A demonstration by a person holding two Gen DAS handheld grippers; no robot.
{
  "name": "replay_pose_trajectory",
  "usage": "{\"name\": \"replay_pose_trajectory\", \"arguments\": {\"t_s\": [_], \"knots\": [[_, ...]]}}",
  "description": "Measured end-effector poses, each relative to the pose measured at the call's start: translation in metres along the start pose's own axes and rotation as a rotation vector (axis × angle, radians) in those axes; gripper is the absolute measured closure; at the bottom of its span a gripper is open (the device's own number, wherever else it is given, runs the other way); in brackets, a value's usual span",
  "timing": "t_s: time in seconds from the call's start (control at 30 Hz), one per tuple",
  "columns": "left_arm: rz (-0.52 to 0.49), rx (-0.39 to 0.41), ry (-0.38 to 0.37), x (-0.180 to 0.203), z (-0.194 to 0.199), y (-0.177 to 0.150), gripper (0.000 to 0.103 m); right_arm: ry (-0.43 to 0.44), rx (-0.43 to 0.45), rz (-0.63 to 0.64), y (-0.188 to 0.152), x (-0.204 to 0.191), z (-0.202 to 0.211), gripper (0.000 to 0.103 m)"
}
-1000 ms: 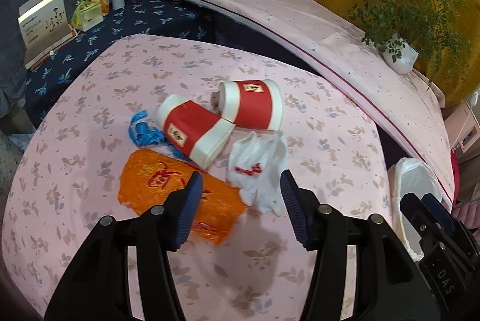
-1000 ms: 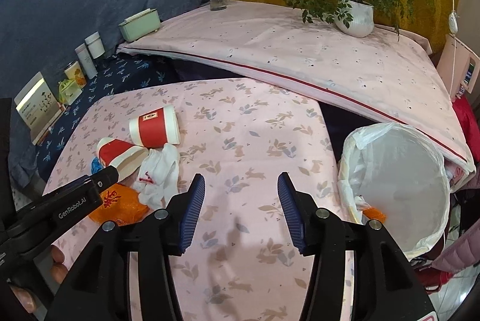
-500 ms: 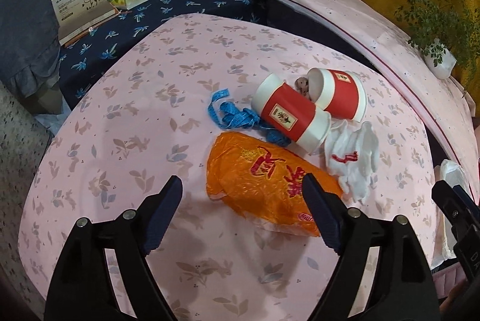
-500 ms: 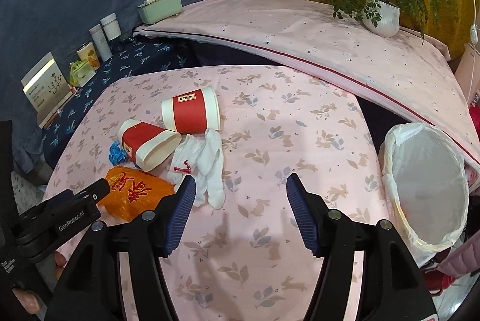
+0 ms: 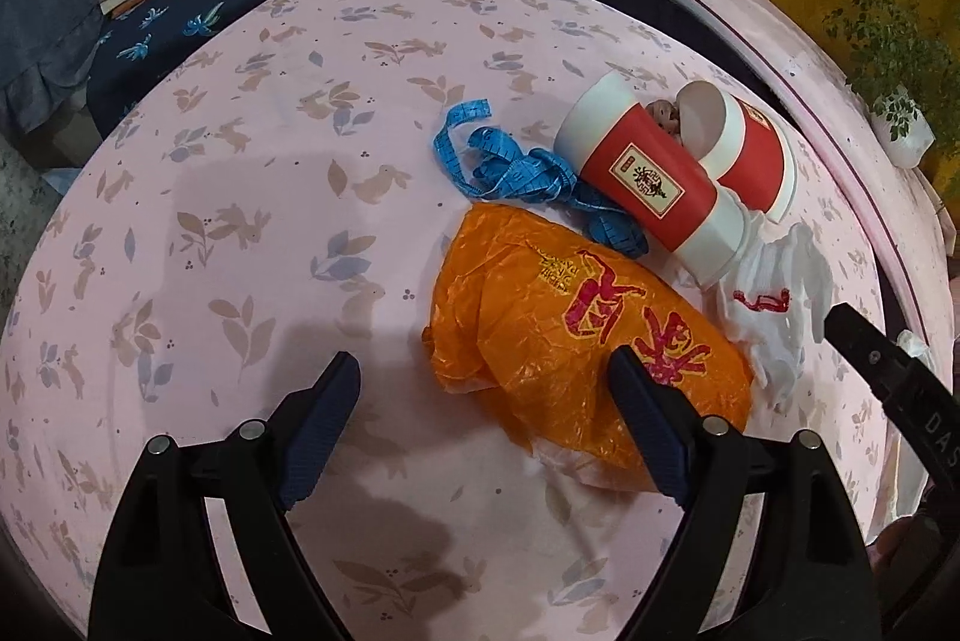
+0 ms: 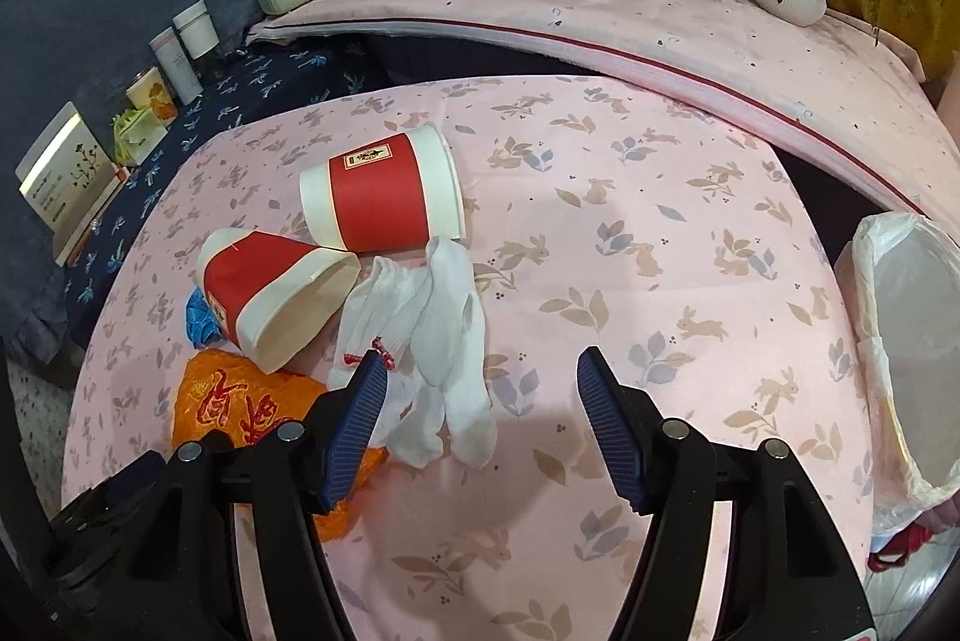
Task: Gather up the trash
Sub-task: 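Grasp the orange plastic bag with the left gripper while the right grasps the white gloves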
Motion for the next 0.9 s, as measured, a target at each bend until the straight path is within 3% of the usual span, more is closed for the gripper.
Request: {"name": "replay_pose_trajectory", "arguments": {"t_s": [0.17,0.23,0.3,0.37,0.47,0.57,0.7,0.73,0.9], "knots": [[0.022,0.006,-0.054,0.006,-0.002,0.004,0.023,0.009,-0.006,0.004,0.006,-0.012,-0.014,0.039],[0.016,0.003,-0.056,0.010,-0.004,0.005,0.033,0.011,-0.022,0.014,0.005,-0.016,-0.020,0.040],[0.005,-0.002,-0.060,0.013,-0.006,0.005,0.043,0.013,-0.034,0.021,0.002,-0.018,-0.025,0.047],[-0.008,-0.002,-0.062,0.016,-0.005,0.004,0.052,0.014,-0.057,0.028,-0.001,-0.020,-0.031,0.067],[-0.049,-0.003,-0.064,0.022,-0.005,0.002,0.065,0.020,-0.070,0.020,-0.006,-0.018,-0.033,0.084],[-0.071,0.006,-0.059,0.026,-0.001,0.000,0.073,0.016,-0.067,0.032,-0.010,-0.015,-0.029,0.093],[-0.099,0.013,-0.055,0.036,0.006,-0.003,0.080,0.002,-0.046,0.047,-0.015,-0.006,-0.017,0.094],[-0.106,0.016,-0.060,0.040,0.009,-0.004,0.093,0.002,-0.040,0.045,-0.015,-0.002,-0.012,0.094],[-0.140,0.032,-0.065,0.060,0.024,-0.008,0.093,-0.008,0.009,0.036,-0.012,0.018,0.013,0.094]]}}
Point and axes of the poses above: each gripper's, at about its wrist camera, not at the fingertips, and z roughly against the way its jaws point, x to its right, y to its top, the point moved 6 cm from there along -z, roughly the way its jaws point, and after that the axes turned 13 degrees about -y, right-handed, at the moved point
